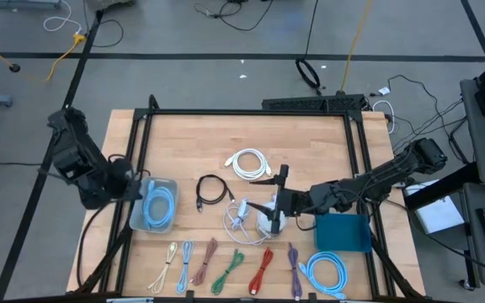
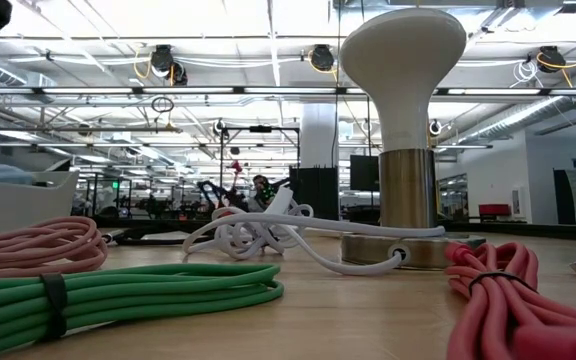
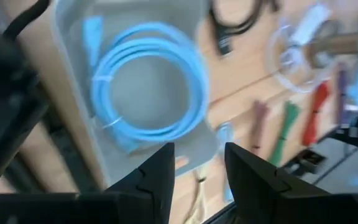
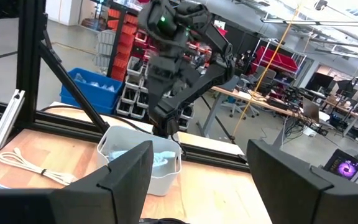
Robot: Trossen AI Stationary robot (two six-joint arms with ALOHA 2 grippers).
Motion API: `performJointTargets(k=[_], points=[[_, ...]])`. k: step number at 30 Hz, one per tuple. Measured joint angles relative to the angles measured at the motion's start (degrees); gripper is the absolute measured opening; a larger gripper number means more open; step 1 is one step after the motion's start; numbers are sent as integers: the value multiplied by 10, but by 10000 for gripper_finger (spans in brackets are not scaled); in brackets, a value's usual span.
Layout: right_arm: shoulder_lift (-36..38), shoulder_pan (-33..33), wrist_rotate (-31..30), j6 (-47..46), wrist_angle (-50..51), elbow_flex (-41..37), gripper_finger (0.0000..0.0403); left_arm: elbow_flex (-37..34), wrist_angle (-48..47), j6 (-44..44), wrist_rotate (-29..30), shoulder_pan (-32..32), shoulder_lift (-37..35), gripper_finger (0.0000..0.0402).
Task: Pick & Place USB Port
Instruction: Put the black HDMI cable into the gray bin
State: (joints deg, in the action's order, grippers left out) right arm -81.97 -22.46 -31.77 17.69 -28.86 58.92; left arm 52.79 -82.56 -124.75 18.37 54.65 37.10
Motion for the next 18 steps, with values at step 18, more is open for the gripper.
performJointTargets(k=[18], points=[[0, 0, 0, -3, 20, 0, 254, 2, 232, 399, 298, -13, 80, 143]])
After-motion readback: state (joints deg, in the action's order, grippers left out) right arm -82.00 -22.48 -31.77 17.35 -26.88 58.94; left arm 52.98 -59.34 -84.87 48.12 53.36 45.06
